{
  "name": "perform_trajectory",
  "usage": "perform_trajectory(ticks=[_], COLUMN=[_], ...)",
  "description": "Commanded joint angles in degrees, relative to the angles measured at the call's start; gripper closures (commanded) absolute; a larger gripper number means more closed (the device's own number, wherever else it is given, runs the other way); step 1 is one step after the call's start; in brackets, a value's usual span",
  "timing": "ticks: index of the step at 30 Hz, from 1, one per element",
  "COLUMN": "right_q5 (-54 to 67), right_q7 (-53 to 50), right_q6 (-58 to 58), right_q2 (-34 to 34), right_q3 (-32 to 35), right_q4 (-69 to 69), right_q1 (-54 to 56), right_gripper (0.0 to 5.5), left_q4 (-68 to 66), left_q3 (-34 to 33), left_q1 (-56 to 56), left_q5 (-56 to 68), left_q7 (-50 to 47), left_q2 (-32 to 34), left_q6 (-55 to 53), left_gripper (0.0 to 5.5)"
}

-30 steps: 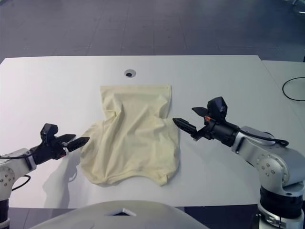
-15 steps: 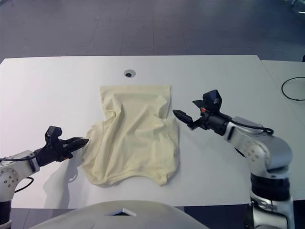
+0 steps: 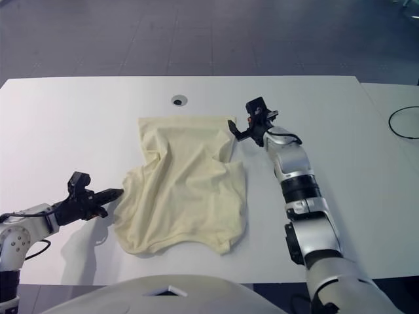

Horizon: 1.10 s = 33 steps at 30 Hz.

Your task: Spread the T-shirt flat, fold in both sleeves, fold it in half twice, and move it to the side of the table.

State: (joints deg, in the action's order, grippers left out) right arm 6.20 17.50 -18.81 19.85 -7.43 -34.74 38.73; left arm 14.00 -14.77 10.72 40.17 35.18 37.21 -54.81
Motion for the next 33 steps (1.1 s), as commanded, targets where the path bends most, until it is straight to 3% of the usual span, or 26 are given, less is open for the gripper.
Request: perform_trajectory(ticks=[1, 9, 16, 33], right_q5=[-4.5, -8.9, -13.7, -17.4], right_q7=[-1.0, -0.4, -2.5, -8.1], right_q6=[6.0, 12.7, 11.1, 12.5], right_q2=[-1.4, -3.5, -2.8, -1.2], right_q3=[-0.4, 0.1, -0.9, 0.1], right_q4=[-14.4, -28.4, -35.8, -39.6], right_q1=[7.1, 13.0, 14.6, 15.0], right_gripper=[0.10, 0.10, 0.10, 0.10], left_q4=[-2.5, -5.0, -6.9, -10.4], left_q3=[1.2, 1.0, 0.7, -1.2], left_q1=[1.2, -0.3, -0.7, -4.3], left_q5=[-2.5, -3.2, -3.7, -4.7], left_q7=[-1.1, -1.0, -1.4, -6.2], left_q2=[1.0, 2.1, 2.5, 0.0], left_q6=[-1.5, -1.4, -0.9, -0.6], left_gripper=[5.48, 5.48, 5.48, 5.48])
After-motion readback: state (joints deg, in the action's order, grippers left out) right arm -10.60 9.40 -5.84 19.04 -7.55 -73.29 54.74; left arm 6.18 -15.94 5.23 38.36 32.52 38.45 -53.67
